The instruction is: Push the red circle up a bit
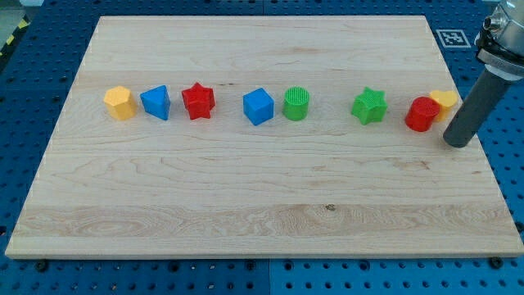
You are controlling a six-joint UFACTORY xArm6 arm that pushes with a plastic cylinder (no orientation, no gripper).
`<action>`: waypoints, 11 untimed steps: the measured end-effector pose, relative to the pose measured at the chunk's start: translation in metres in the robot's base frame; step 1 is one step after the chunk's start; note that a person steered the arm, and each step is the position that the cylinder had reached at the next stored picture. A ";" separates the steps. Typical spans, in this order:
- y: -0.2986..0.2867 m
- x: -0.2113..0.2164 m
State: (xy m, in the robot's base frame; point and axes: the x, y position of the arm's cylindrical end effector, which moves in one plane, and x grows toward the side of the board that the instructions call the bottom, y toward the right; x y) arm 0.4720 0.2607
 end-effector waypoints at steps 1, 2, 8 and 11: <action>-0.001 -0.006; -0.001 -0.006; -0.038 -0.020; -0.038 0.008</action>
